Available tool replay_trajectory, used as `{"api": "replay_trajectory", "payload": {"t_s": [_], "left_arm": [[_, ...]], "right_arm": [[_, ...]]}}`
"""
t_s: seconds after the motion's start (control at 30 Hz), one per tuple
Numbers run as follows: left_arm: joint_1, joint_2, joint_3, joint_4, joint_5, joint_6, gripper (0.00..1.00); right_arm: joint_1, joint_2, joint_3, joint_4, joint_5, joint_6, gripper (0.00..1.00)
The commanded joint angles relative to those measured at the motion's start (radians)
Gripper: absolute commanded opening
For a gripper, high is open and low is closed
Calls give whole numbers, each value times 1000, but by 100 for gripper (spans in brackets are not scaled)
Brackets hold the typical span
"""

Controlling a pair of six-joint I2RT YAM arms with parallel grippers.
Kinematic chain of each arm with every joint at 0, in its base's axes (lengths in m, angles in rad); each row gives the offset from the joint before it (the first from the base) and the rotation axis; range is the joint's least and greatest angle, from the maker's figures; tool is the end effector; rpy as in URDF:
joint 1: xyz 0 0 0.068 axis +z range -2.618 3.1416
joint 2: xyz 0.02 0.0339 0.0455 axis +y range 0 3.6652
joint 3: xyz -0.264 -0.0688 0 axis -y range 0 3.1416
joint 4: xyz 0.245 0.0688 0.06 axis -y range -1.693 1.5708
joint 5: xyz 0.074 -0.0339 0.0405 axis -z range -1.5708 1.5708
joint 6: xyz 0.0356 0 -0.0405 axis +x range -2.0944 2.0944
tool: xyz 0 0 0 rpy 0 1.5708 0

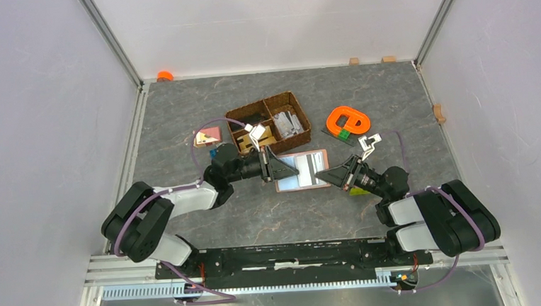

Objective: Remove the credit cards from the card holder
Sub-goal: Remove the credit card from the card holder.

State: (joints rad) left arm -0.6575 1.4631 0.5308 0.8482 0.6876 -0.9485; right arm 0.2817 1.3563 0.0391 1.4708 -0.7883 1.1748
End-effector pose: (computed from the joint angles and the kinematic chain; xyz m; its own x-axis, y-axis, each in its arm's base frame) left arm 0.2133 -0.1933 0.2065 -0.8292 -0.1530 -0.5375 0.5131 0.1730 -0.8407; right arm 0.1671 0.0746 0.1645 -0.7452 0.4615 -0.4813 -0.4709 0.1469 0.8699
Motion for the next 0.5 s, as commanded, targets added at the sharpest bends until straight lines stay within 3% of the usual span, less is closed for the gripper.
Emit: {"api": "replay_trajectory", "payload": {"t_s": [0.0,0.17,0.4,0.47], "left_arm": [[-5,14,5,164,56,-61,22],[-5,27,-4,250,81,-102,20],[-7,38,1,241,78,-102,22],[-7,38,2,229,76,-98,18]], "right_arm": [[13,-9,9,116,-6,-37,0],[19,-11,25,25,-3,-84,0],[37,-11,37,2,0,-99,0],[40,-6,39,6,-2,-97,0]]}}
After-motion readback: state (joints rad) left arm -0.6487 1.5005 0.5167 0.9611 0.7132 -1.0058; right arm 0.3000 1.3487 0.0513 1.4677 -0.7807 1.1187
